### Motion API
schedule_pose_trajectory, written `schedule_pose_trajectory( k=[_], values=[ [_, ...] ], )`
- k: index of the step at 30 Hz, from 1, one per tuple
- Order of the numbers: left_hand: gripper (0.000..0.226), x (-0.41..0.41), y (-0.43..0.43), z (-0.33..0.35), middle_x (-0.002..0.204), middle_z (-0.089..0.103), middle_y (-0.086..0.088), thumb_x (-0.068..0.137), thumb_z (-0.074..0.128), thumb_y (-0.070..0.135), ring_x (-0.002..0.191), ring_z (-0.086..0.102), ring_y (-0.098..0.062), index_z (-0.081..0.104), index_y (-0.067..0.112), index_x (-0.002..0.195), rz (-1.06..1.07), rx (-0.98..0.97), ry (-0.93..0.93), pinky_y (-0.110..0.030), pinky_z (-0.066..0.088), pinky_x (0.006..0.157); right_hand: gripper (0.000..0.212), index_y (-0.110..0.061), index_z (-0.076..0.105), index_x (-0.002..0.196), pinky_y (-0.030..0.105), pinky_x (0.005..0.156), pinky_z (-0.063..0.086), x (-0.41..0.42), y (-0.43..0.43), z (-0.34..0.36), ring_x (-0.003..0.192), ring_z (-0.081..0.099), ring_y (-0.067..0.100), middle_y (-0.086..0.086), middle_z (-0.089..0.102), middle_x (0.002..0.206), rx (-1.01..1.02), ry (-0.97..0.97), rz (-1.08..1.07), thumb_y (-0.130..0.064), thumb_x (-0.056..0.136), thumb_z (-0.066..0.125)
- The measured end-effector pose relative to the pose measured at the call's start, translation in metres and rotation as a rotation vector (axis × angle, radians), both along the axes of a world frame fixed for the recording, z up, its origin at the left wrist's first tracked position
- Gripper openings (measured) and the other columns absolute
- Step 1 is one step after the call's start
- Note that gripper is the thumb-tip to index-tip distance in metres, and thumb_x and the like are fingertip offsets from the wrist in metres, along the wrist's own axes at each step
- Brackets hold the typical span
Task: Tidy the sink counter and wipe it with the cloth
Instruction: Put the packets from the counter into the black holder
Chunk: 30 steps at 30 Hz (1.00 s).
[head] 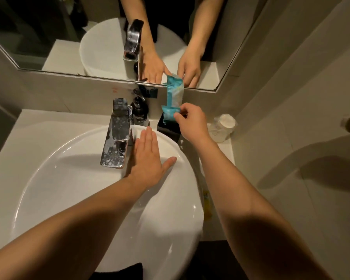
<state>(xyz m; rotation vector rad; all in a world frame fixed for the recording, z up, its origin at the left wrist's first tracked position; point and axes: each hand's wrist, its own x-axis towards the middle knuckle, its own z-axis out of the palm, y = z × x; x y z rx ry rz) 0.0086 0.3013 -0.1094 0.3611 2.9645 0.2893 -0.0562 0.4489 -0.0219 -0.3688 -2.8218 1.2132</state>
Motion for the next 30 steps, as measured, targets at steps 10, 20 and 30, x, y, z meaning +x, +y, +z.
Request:
schedule_pose_trajectory(
  k=[10, 20, 30],
  values=[
    [0.108, -0.001, 0.001, 0.000, 0.168, -0.016, -0.015, 0.090, 0.022, 0.080, 0.155, -0.014, -0.030, -0.011, 0.003, 0.158, 0.018, -0.010, 0.001, -0.041, -0.015, 0.121, 0.021, -0.019, 0.072, 0.114, 0.035, 0.095, 0.051, -0.003, -0.001, -0.032, 0.112, 0.056, 0.023, 0.006, 0.052, 0.124, 0.160, -0.146, 0.016, -0.028, 0.096, 0.068],
    [0.106, -0.001, -0.002, 0.009, 0.168, -0.016, -0.013, 0.091, 0.027, 0.078, 0.155, -0.015, -0.030, -0.010, 0.004, 0.159, 0.001, -0.030, -0.050, -0.041, -0.017, 0.118, 0.011, -0.015, 0.073, 0.102, 0.006, 0.056, 0.040, 0.075, 0.062, -0.004, 0.067, 0.056, 0.002, -0.006, 0.065, 0.084, -0.117, -0.090, -0.146, -0.017, 0.093, 0.068],
    [0.108, 0.000, -0.001, 0.006, 0.169, -0.009, -0.016, 0.089, 0.022, 0.081, 0.156, -0.009, -0.031, -0.004, 0.002, 0.159, -0.019, -0.091, -0.038, -0.045, -0.008, 0.123, 0.016, -0.013, 0.065, 0.084, 0.024, 0.055, 0.040, 0.214, 0.081, -0.047, 0.069, 0.058, 0.014, 0.001, 0.064, 0.080, -0.003, -0.560, -0.179, -0.025, 0.086, 0.075]
  ],
)
